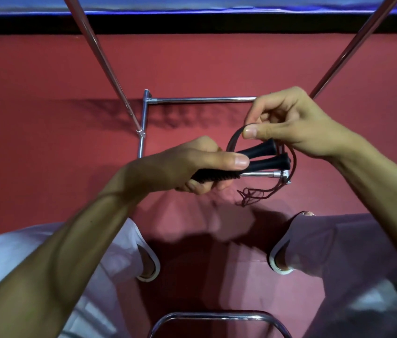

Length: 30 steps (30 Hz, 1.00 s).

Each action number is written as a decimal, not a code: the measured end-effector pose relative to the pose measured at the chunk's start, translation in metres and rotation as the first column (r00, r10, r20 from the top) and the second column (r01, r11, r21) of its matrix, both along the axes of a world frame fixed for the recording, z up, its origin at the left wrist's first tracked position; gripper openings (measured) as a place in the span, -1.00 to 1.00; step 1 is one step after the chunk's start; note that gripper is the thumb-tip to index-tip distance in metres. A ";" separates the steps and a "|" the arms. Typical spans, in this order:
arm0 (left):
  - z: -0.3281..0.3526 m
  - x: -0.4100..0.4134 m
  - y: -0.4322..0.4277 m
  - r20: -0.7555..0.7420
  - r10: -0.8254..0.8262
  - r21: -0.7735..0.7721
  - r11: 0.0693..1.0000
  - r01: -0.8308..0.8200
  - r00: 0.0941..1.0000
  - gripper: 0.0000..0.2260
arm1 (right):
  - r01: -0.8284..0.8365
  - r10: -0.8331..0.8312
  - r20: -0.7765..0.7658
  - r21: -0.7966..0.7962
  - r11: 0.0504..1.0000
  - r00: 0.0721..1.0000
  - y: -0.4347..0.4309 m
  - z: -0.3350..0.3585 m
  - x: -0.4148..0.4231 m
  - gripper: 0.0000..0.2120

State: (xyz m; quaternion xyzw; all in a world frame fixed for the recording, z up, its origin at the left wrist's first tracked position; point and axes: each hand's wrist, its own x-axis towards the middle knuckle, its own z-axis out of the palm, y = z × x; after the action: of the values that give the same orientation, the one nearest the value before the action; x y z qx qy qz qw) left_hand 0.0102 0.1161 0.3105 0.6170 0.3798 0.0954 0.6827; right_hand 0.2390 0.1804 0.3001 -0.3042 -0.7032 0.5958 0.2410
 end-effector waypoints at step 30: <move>-0.016 0.002 -0.004 0.181 0.653 0.722 0.419 -0.551 0.735 -0.71 | 0.156 -0.166 0.055 -0.701 0.696 0.985 -0.030 -0.032 -0.048 -0.56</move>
State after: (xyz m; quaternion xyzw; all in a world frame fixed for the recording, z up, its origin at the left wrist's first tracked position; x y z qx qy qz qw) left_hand 0.0125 0.1117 0.2940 0.6630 0.5451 0.4383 0.2666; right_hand 0.1913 0.1503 0.2681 -0.4295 -0.3932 0.7965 0.1627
